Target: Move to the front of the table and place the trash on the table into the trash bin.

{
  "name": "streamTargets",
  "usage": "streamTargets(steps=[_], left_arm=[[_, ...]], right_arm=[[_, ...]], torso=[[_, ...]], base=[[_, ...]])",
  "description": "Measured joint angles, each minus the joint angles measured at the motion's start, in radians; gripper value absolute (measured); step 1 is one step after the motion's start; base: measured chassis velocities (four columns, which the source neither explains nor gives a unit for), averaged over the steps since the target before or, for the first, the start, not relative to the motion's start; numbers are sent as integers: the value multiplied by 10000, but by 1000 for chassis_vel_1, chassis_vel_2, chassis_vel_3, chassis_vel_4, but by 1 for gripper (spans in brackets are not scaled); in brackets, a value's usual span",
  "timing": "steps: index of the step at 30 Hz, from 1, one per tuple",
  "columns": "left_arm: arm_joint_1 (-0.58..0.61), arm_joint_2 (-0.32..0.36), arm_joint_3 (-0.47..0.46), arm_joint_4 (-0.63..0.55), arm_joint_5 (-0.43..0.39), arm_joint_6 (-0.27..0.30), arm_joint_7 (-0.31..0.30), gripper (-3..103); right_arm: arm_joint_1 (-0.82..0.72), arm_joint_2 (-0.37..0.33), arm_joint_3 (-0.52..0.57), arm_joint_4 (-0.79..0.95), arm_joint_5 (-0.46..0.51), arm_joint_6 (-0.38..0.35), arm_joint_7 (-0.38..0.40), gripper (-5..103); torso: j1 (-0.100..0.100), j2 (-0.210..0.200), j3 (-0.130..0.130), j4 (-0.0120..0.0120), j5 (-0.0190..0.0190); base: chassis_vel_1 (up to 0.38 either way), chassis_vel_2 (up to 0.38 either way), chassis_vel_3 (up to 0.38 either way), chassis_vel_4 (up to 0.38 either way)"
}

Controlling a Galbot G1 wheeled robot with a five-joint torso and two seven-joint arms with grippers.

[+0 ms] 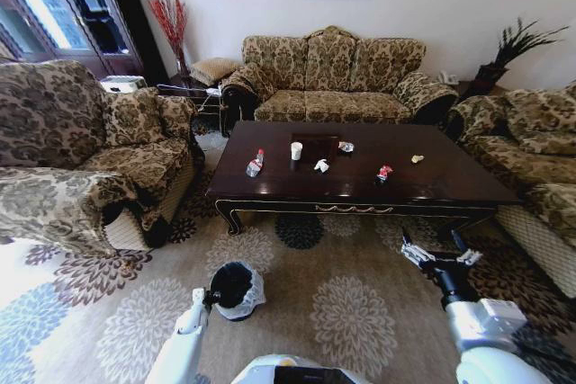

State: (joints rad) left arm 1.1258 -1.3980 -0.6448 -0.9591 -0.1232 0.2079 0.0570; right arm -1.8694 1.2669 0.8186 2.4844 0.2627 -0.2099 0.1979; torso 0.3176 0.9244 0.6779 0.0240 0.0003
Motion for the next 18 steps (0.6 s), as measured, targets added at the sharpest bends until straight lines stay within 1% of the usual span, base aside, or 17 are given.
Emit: streamTargets(steps=[1, 4, 5, 7, 8, 9, 14, 15, 17, 18], left_arm=[[0, 0, 0, 0, 0, 0, 0, 28], [-38, -6, 0, 32, -23, 1, 59, 12], [-38, -6, 0, 32, -23, 1, 59, 12], [-48, -16, 12, 40, -37, -10, 92, 5], [-44, -21, 13, 52, -50, -10, 96, 3], [-42, -22, 13, 54, -59, -10, 95, 3], [-11, -20, -5, -3, -213, 39, 151, 3], [56, -20, -11, -159, -342, 95, 156, 3], [126, -11, -12, -319, -422, 124, 157, 3], [406, 58, -14, -931, -664, 155, 151, 3]], right_arm=[[0, 0, 0, 0, 0, 0, 0, 100], [19, 25, 82, 11, 2, 10, 0, 100], [19, 25, 82, 11, 2, 10, 0, 100], [35, 62, 96, 19, 3, 19, 2, 100], [45, 102, 96, 21, 3, 23, 4, 100], [56, 131, 93, 23, 3, 25, 9, 100], [68, 180, 77, 18, -8, 37, 16, 100], [77, 186, 74, 11, -14, 39, 27, 100], [87, 189, 70, 10, -16, 39, 34, 100], [124, 190, 47, 13, -16, 34, 47, 100]], torso=[[0, 0, 0, 0, 0], [0, 0, 0, -1, -1], [0, 0, 0, -1, -1], [0, 0, 0, -8, -10], [0, 0, 0, -6, -6], [0, 0, 0, -3, -7], [0, 0, 0, -2, -3], [0, 0, 0, -3, -10], [0, 0, 1, -3, -12], [1, 0, 1, -3, -6]], base=[[0, 0, 0, 0], [0, 0, 0, 0], [0, 0, 0, 0], [0, 0, 0, 0], [0, 0, 0, 0], [0, 0, 0, 0], [0, 0, 0, 0], [0, 0, 0, 0], [0, 0, 0, 0], [0, 0, 0, 0]])
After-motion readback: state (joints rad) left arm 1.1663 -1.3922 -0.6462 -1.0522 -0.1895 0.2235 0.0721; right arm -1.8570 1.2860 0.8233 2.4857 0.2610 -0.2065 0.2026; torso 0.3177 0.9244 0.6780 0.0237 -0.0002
